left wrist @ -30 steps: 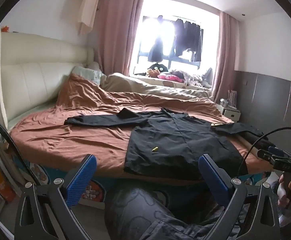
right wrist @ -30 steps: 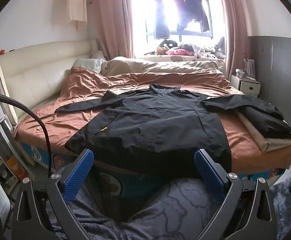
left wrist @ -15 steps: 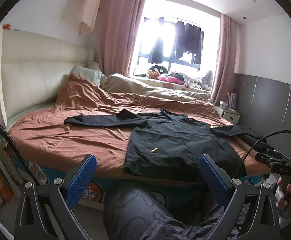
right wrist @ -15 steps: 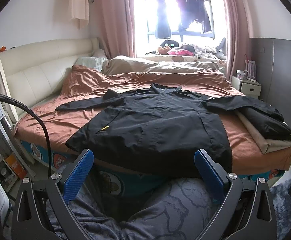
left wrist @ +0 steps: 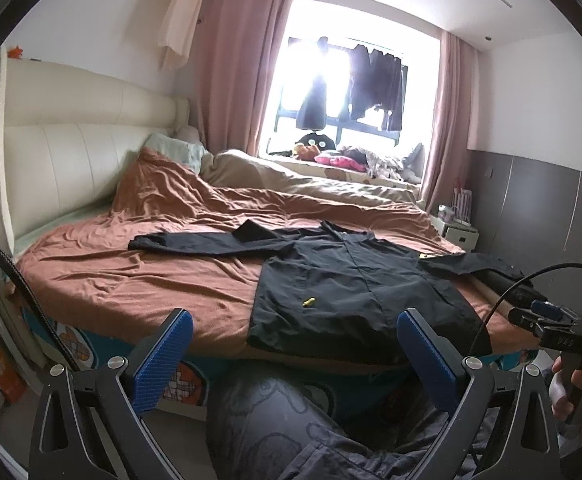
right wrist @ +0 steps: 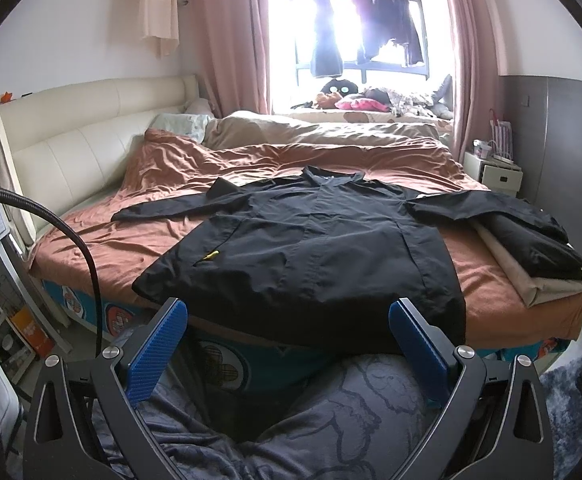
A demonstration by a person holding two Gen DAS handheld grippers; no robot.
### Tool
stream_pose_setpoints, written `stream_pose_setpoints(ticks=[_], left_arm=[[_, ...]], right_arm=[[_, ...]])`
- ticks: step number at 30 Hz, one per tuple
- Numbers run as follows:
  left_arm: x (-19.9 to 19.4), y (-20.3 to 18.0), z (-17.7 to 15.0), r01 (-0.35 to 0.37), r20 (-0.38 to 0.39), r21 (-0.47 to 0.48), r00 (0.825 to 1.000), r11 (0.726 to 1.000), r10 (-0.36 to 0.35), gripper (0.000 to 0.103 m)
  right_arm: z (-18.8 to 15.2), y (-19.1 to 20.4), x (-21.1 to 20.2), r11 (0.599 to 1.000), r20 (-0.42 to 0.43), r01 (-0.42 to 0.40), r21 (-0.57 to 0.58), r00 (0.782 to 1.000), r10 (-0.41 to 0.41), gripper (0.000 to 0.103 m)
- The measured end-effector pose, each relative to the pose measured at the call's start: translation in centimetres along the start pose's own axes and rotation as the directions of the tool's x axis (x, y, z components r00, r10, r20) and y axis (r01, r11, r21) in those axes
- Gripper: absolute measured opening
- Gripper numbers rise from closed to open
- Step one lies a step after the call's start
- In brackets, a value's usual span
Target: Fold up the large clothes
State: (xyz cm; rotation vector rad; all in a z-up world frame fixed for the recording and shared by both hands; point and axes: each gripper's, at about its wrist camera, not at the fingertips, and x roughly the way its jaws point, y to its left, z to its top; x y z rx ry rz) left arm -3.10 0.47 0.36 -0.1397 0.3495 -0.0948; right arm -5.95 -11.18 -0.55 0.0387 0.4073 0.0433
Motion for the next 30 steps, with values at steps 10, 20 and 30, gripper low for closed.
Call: stream_pose_setpoints(ticks=[10, 20, 30], left_arm=[[-0.1, -0.2, -0.2, 0.003, 0.001, -0.001, 1.000, 1.000, -0.003, 0.103], [0.1, -1.0, -0.5, 0.016, -0.003, 0.004, 1.000, 1.000, -0.016, 0.103], [0.0, -0.8, -0.4, 0.016, -0.003, 0.002, 1.000, 1.000, -0.016, 0.103]], right_arm=[[-0.2, 0.1, -0.4, 1.000, 0.007, 0.022, 0.002, 1.000, -0.022, 0.101], [-0.1, -0.1, -0.5, 1.000, 0.005, 0.027, 0.013, 1.000, -0.028, 0.101], [0.0, -0.2, -0.4, 0.999, 0.001, 0.035, 0.020, 0.999, -0.035, 0.101]])
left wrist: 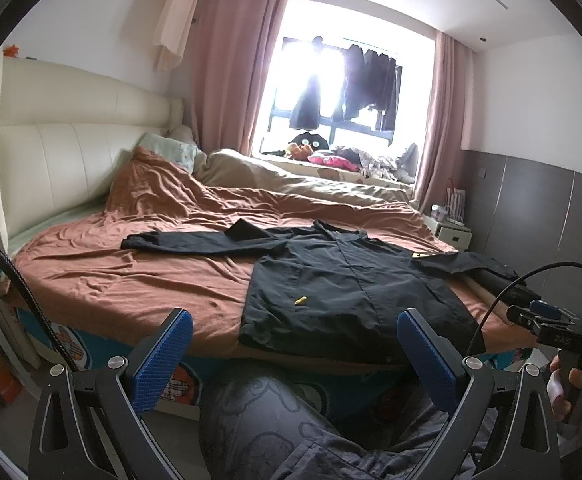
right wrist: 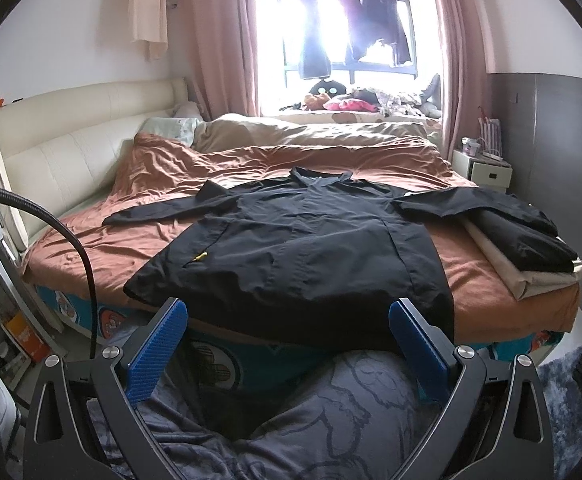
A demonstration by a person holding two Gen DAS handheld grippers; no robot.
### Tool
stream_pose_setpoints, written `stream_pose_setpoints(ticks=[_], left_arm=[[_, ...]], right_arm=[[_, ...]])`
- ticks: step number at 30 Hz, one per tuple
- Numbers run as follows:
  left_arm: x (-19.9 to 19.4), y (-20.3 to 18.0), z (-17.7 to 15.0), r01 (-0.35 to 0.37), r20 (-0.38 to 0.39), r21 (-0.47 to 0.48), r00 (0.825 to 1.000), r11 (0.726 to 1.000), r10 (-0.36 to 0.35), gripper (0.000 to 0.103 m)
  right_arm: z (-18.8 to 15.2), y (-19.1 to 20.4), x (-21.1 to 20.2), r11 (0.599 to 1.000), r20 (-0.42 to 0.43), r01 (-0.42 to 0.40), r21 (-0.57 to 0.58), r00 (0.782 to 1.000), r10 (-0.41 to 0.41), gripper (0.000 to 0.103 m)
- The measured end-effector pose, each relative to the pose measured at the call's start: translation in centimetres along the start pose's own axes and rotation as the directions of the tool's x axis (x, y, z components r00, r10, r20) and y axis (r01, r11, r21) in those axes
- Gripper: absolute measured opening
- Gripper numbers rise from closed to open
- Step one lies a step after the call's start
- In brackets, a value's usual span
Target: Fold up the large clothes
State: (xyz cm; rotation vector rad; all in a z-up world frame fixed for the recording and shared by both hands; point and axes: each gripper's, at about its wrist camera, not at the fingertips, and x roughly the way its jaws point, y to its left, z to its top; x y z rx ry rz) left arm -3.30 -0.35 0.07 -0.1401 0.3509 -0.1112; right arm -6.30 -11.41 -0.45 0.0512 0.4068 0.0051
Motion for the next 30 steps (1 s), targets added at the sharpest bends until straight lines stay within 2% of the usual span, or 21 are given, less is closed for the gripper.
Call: stream_pose_setpoints(ticks=[8, 14, 21, 30], left_arm=[[0.0, -0.3, 0.0, 0.016, 0.012, -0.002, 1.000, 1.000, -0.016, 0.103], [0.3, 0.9, 0.1, 0.016, 0.002, -0.021, 1.000, 1.000, -0.016, 0.103], [2.6, 2.5, 0.5, 0.027, -0.030, -0.032, 0.999, 0.999, -0.028, 0.103], [6.2, 4.3, 1.4, 0.002, -0.091, -0.026, 0.996, 1.000, -0.005, 0.102]], right_arm=[[-0.2, 0.5, 0.2, 1.000, -0.009, -0.005, -0.007, 1.000, 0.005, 0.101], [0.2, 0.0, 0.7, 1.000, -0.012, -0.003, -0.006, 1.000, 0.003, 0.101], [0.9, 0.1, 1.9, 1.000, -0.015, -0.030, -0.004, 0.999, 0.030, 0.101], [2.9, 0.0, 6.3, 0.998, -0.038, -0.045, 0.033, 0.998, 0.046, 0.101]])
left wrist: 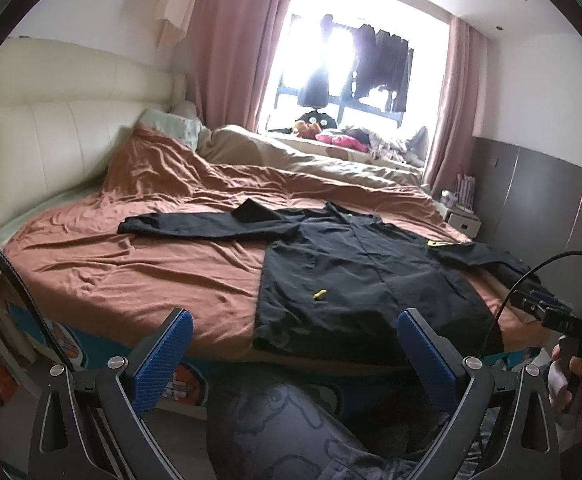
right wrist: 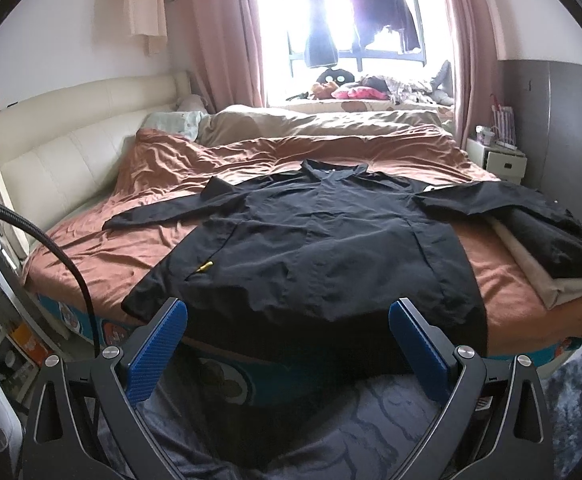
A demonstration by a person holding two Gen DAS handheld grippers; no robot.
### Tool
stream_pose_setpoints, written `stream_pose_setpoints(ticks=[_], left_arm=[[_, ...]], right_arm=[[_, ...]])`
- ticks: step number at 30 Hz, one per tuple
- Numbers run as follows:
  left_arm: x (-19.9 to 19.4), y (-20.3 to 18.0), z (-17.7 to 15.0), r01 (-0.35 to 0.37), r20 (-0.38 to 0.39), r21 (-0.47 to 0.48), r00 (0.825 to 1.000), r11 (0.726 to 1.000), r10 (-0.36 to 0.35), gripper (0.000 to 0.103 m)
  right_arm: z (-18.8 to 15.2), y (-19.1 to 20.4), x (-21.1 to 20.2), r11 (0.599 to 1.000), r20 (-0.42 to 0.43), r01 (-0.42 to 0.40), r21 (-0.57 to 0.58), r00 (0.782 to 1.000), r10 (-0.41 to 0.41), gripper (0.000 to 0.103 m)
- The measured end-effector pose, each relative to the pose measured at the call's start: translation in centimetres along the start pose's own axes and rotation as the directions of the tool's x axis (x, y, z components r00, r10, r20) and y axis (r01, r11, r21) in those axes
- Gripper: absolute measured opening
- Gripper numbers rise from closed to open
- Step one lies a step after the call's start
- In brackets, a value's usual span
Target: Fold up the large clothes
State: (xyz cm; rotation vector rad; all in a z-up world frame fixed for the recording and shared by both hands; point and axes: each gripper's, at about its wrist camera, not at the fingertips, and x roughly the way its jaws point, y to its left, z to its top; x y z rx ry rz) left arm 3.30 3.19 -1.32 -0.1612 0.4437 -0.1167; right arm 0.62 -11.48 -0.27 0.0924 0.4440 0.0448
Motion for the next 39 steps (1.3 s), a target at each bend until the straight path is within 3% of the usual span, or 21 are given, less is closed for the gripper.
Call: stream_pose_setpoints(ticks=[11, 20, 30, 39], left_arm=[[5.7, 3.1, 2.4, -0.022, -0.068, 0.000, 0.997, 1.000, 0.021, 0.102], [10.9, 8.1, 3.7, -0.050, -0.119, -0.033, 0.992, 0.998, 0.046, 0.101], [17.1, 14.2, 5.9, -0.124, -0.195, -0.083, 0.975, 0.989, 0.106, 0.089], [23.2, 18.9, 9.1, -0.126, -0.265, -0.206, 0.962, 0.970, 0.069, 0.076]], right_arm=[[2.4, -0.5, 6.3, 0.999, -0.052, -0.017, 0.042, 0.998, 0.019, 0.101], [4.4, -0.5, 11.4, 0.999, -0.126, -0.020, 0.031, 0.992, 0.024, 0.101], [7.6, -0.1, 16.2, 1.000, -0.117, -0.026, 0.004, 0.993, 0.026, 0.101], [11.3, 0.8, 22.1, 0.999, -0.138, -0.052, 0.009, 0.989, 0.053, 0.101]])
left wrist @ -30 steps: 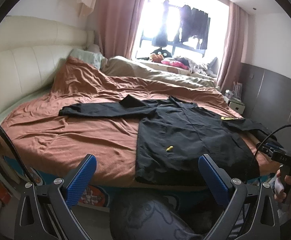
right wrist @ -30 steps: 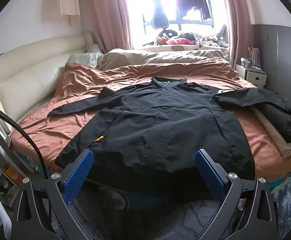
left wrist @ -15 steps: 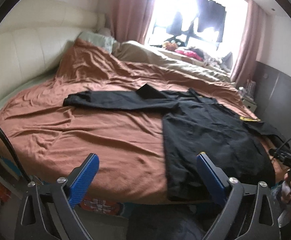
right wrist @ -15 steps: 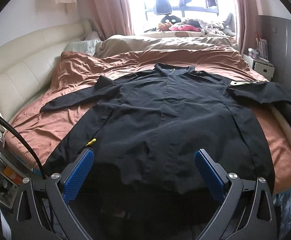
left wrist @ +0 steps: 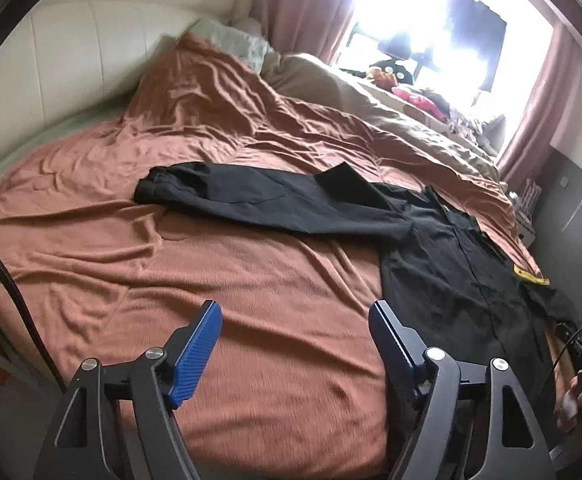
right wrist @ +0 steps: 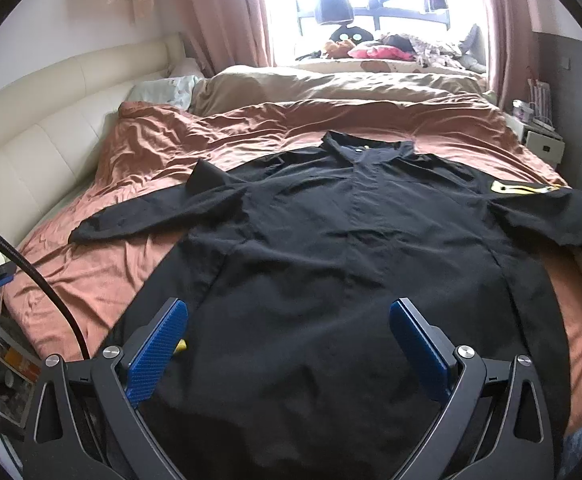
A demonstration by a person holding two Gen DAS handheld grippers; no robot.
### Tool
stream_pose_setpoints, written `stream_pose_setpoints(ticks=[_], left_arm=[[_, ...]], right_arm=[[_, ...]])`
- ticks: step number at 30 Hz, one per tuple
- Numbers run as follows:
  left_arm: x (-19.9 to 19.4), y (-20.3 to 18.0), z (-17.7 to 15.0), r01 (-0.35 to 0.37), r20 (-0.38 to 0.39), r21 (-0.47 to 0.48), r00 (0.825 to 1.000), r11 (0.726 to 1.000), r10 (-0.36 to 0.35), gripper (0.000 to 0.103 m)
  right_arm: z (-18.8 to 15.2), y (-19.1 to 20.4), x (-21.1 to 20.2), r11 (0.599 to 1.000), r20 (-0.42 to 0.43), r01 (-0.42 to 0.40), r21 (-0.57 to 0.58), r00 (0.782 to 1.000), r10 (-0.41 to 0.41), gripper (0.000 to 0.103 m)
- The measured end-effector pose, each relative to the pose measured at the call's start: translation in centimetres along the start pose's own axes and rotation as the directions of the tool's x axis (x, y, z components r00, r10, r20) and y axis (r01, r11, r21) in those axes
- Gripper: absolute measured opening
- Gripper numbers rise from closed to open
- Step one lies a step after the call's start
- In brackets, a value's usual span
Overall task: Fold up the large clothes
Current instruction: 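Move the left gripper to the black jacket's sleeve cuff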
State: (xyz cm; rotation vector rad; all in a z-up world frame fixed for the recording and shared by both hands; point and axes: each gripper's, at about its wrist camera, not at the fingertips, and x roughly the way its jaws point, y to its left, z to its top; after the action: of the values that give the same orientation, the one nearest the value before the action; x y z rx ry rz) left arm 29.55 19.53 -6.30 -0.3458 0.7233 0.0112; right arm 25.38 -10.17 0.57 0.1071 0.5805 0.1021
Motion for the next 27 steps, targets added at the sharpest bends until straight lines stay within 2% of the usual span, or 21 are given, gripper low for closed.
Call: stream_pose_setpoints(ticks=[5, 9, 14, 16, 19, 21, 23, 27], left_arm=[[2.7, 2.1, 2.9, -0.002, -0.025, -0.055, 1.000, 0.998, 0.000, 0.076], [5.7, 3.9, 4.9, -0.003, -0.054, -0.095, 0.999, 0.995, -0.002, 0.076], [9.8, 6.6, 6.7, -0.010, -0.089, -0.179, 0.996, 0.984, -0.007, 0.074], [11.4, 7.5, 7.2, -0.015, -0.103, -0.203, 0.995, 0.979, -0.006, 0.073], [13.8, 8.8, 8.2, -0.065, -0.138, -0.212, 0.990, 0.975, 0.036, 0.069], [15.2, 9.9, 8.7, -0.059, -0.151, -0.252, 0.988, 0.966, 0.021, 0.066], [16.5, 10.8, 9.1, -0.082, -0.169, -0.272, 0.985, 0.959, 0.036, 0.066], [19.5, 12.2, 9.6, -0.127, -0.236, -0.311, 0.970, 0.942, 0.053, 0.065]], right_arm=[[2.8, 0.5, 3.3, 1.000, 0.004, -0.019, -0.005, 1.000, 0.019, 0.101], [4.5, 0.5, 6.7, 0.999, -0.020, -0.033, 0.002, 0.999, 0.033, 0.083], [6.7, 0.2, 10.9, 0.999, -0.049, -0.043, 0.012, 0.998, 0.044, 0.074], [7.6, 0.6, 12.5, 0.999, -0.053, -0.040, 0.003, 0.998, 0.041, 0.074], [8.5, 0.9, 14.7, 0.999, -0.079, -0.044, 0.006, 0.996, 0.045, 0.074], [9.1, 1.0, 16.0, 0.999, -0.102, -0.049, 0.000, 0.994, 0.049, 0.073], [9.7, 1.1, 17.4, 0.999, -0.120, -0.044, -0.006, 0.992, 0.043, 0.072], [10.5, 1.0, 19.5, 0.999, -0.153, -0.045, 0.015, 0.987, 0.047, 0.068]])
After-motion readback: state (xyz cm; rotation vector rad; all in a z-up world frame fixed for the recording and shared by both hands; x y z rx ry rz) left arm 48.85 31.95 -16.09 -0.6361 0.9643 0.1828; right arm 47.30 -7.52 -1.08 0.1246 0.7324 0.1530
